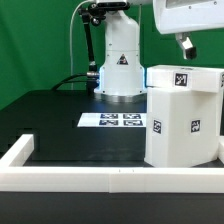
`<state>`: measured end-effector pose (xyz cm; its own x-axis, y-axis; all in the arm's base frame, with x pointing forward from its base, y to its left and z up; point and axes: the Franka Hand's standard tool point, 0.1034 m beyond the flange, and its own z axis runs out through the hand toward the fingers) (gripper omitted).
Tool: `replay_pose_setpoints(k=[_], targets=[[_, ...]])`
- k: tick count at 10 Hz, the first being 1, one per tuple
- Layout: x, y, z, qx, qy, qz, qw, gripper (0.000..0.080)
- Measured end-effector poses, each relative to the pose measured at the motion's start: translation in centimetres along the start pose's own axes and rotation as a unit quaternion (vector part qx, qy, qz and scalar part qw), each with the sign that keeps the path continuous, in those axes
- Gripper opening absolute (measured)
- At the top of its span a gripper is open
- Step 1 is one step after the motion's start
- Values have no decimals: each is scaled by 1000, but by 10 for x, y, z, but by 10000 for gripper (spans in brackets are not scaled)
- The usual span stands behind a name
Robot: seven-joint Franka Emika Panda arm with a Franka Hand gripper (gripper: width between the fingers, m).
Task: Assemble cabinet
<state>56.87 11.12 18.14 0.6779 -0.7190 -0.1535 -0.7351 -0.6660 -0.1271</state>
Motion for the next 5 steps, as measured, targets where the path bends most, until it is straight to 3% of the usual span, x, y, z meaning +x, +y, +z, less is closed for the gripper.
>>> replay_pose_setpoints(k=[1, 2, 3, 5], targets=[[0, 0, 0, -2, 1, -86, 996, 797], [-3, 0, 2, -33, 22, -192, 981, 797], [-7, -2, 3, -46, 23, -332, 942, 797], [-4, -1, 2, -59, 19, -488, 871, 797]])
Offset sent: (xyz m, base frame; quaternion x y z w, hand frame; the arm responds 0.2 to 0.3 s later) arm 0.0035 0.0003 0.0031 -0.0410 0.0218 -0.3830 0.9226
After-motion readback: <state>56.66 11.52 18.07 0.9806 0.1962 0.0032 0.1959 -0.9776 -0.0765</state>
